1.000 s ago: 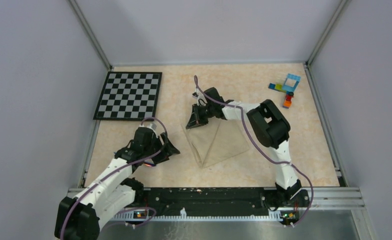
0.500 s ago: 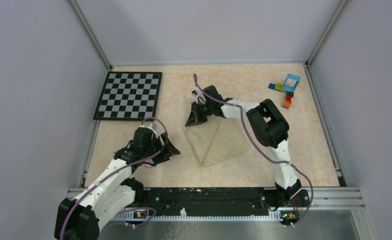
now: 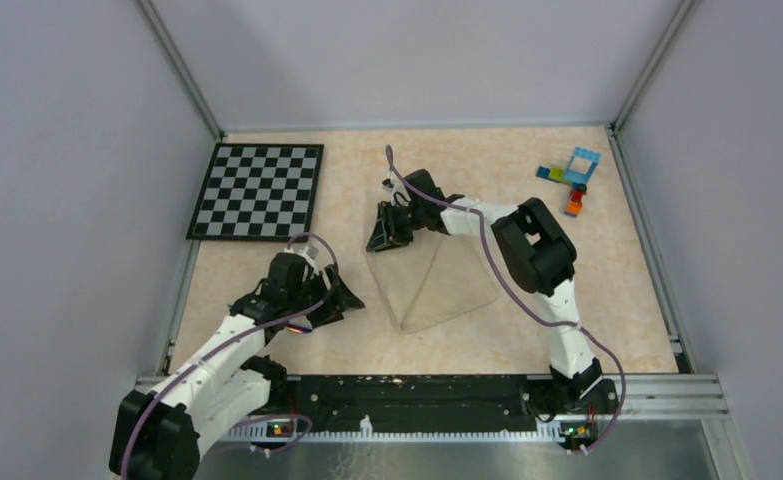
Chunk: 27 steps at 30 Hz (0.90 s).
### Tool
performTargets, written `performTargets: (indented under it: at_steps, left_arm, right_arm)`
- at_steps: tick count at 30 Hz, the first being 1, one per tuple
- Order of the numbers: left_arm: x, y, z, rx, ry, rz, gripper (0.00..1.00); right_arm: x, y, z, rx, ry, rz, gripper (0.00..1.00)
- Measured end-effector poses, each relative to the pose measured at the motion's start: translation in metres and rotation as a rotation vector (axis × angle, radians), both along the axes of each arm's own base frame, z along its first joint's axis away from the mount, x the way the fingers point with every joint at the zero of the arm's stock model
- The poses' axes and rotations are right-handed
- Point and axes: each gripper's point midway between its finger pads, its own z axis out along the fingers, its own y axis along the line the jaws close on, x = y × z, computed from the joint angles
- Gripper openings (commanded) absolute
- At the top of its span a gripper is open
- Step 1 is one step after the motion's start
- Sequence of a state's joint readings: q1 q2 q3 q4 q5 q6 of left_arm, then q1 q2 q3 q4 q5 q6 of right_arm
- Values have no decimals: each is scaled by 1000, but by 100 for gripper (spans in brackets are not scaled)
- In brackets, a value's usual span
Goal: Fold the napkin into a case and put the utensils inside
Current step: Fold the top corner of the square-folded napkin at the center of the board, then smooth out the upper triangle-folded napkin at the center of the board.
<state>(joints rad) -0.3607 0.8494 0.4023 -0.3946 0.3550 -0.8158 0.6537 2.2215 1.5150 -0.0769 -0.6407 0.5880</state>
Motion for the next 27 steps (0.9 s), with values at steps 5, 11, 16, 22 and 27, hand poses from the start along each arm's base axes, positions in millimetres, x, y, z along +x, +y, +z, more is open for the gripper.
performTargets:
  at_steps: [5, 11, 16, 22, 27]
  left_arm:
    - [7, -10, -4, -27, 36, -28, 67]
    - [49, -30, 8, -82, 27, -48, 44]
    - [96, -48, 13, -129, 1, -69, 27]
    - [142, -60, -1, -163, 6, -75, 18]
    - [166, -57, -16, -150, 13, -56, 15]
  right_arm:
    - [-2, -1, 7, 17, 19, -2, 44]
    - [-6, -31, 47, 92, 9, -54, 29]
    - [29, -78, 57, 153, -10, -163, 19]
    - [62, -125, 46, 174, 8, -274, 17]
    - [69, -128, 26, 189, 40, -272, 17]
